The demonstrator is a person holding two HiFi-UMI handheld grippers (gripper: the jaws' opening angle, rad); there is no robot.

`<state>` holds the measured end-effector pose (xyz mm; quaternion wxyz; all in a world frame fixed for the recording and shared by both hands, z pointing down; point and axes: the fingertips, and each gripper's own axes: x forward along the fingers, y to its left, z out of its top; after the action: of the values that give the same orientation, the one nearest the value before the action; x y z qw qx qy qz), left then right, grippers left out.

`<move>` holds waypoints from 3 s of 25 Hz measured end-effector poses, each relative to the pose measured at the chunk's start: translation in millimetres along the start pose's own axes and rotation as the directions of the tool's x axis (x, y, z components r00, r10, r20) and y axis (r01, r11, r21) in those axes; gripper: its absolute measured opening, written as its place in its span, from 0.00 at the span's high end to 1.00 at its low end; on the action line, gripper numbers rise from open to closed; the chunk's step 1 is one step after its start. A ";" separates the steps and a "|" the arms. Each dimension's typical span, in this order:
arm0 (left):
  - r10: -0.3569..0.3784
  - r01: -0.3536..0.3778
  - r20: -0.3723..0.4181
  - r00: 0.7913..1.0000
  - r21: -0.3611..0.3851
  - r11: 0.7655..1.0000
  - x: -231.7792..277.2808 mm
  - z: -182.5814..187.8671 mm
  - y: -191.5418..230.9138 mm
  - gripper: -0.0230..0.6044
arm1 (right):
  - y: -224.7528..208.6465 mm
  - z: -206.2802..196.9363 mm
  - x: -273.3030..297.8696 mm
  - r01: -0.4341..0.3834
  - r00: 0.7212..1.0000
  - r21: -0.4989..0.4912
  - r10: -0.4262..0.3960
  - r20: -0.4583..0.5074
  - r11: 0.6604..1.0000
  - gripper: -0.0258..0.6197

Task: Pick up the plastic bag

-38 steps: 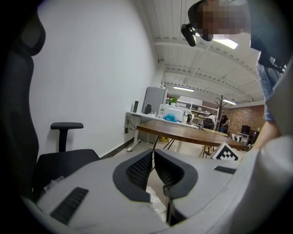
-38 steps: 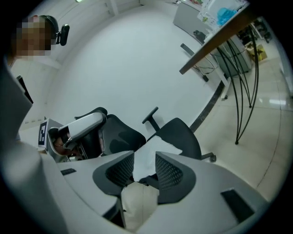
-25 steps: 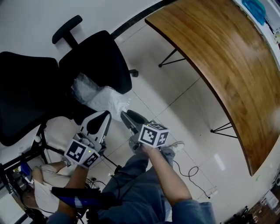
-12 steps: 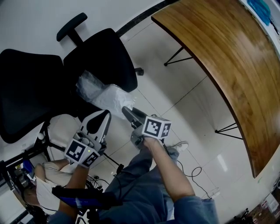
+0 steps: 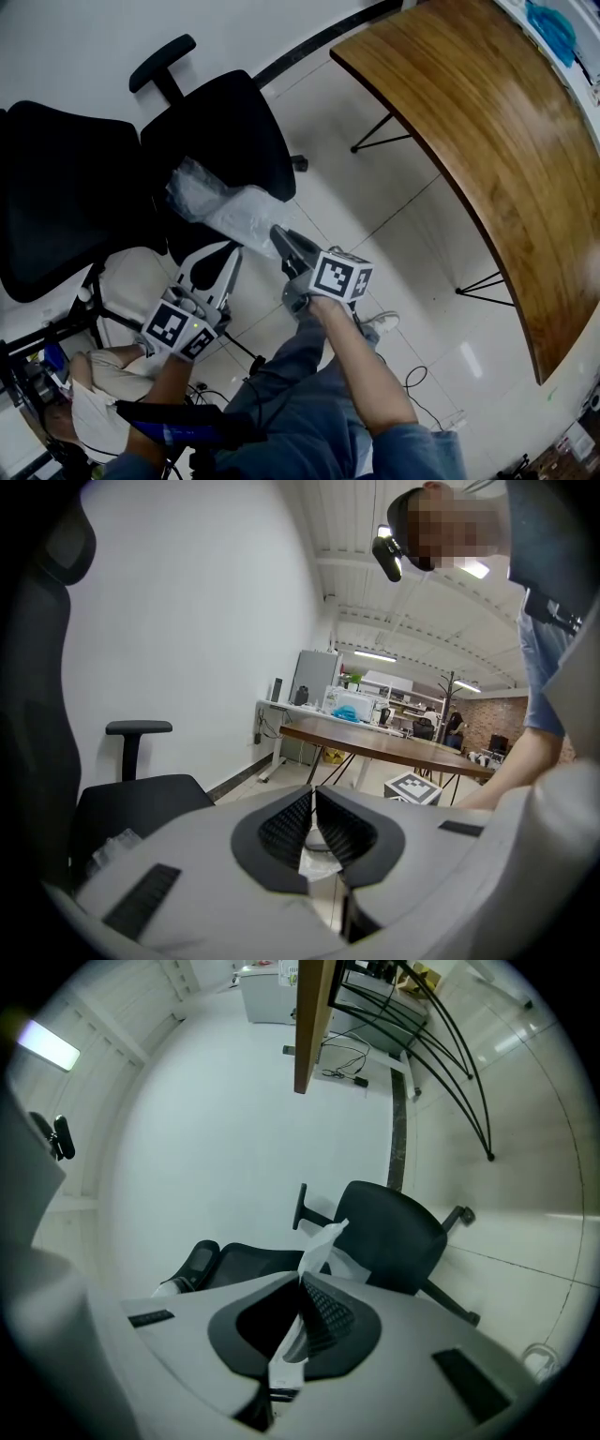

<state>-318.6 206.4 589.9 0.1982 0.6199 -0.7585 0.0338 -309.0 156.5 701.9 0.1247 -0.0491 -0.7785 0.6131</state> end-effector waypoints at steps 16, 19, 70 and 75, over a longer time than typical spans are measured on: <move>-0.015 0.014 0.123 0.992 0.013 1.000 -2.7 59.6 -11.6 0.93 | 119.6 63.0 8.5 -0.093 0.995 -0.206 0.096 0.005 0.974 0.95; -0.028 0.026 0.159 0.987 0.015 1.000 -2.0 77.9 -14.7 0.93 | 142.1 77.3 7.7 -0.098 0.994 -0.245 0.104 0.014 0.965 0.95; -0.331 0.202 0.447 0.831 0.311 0.929 211.6 360.6 -294.0 0.93 | 419.0 422.3 -242.4 -0.187 0.942 -0.880 0.334 -0.035 0.436 0.95; -0.383 0.251 0.426 0.819 0.335 0.908 241.9 361.3 -347.7 0.93 | 412.1 465.4 -318.9 -0.111 0.934 -0.893 0.353 0.056 0.436 0.95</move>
<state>-117.5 -204.9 273.0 -0.0786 0.7475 -0.6573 -0.0549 -151.5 -255.0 159.7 -0.0974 -0.1406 -0.9755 0.1382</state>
